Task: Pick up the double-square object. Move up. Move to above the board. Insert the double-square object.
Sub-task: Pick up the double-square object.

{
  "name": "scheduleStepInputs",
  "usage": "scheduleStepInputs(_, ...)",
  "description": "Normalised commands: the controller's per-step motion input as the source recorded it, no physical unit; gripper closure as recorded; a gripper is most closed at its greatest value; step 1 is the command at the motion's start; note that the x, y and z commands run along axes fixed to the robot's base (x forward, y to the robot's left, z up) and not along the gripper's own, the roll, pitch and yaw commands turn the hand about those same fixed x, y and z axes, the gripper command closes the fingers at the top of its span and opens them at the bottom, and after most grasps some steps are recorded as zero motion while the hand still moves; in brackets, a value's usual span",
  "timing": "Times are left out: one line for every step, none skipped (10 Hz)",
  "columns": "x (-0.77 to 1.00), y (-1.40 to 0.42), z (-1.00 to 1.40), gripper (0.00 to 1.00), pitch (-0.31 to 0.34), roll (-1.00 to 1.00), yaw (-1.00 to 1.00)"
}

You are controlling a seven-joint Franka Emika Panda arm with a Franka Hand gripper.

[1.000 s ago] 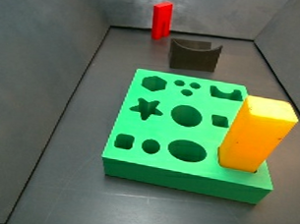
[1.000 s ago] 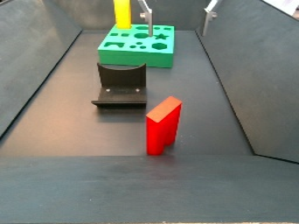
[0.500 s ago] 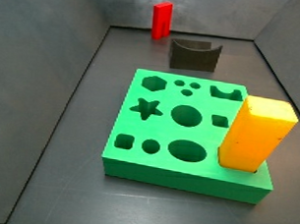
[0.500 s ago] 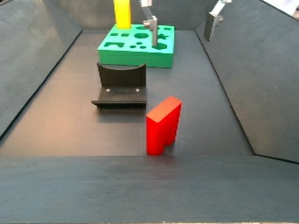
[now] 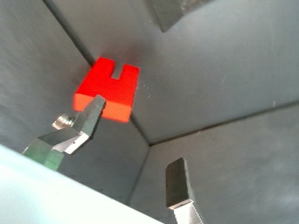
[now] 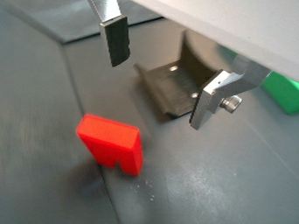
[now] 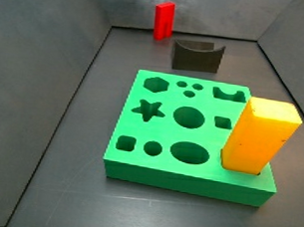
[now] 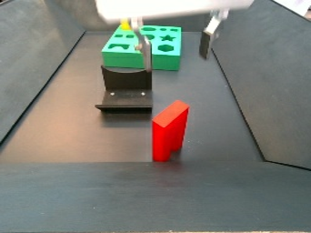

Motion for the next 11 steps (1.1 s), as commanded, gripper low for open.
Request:
scheduleStepInputs(0.0,0.04,-0.64,0.0,-0.084,-0.04,1.0)
scheduleStepInputs(-0.01,0.05,-0.65,0.0,-0.089,-0.03,1.0)
scheduleStepInputs(0.0,0.38,-0.47,0.0,-0.027,0.0,0.73)
scheduleStepInputs(0.01,0.4,0.0,0.0,0.0,-0.08,0.02)
scheduleStepInputs(0.0,0.34,0.0,0.0,-0.004,-0.13,0.06)
scheduleStepInputs(0.25,0.65,0.06,0.0,0.076,-0.11,0.18)
scheduleStepInputs(0.28,0.61,0.17,0.0,0.154,-0.08,0.17)
scheduleStepInputs(0.0,0.34,0.0,0.0,0.0,-0.03,0.02)
scheduleStepInputs(0.0,0.13,-0.13,0.0,-0.059,-0.08,0.14)
scheduleStepInputs(0.07,0.0,-0.5,0.0,-0.116,-0.08,0.92)
scheduleStepInputs(0.0,0.0,-0.49,0.0,-0.136,-0.11,1.0)
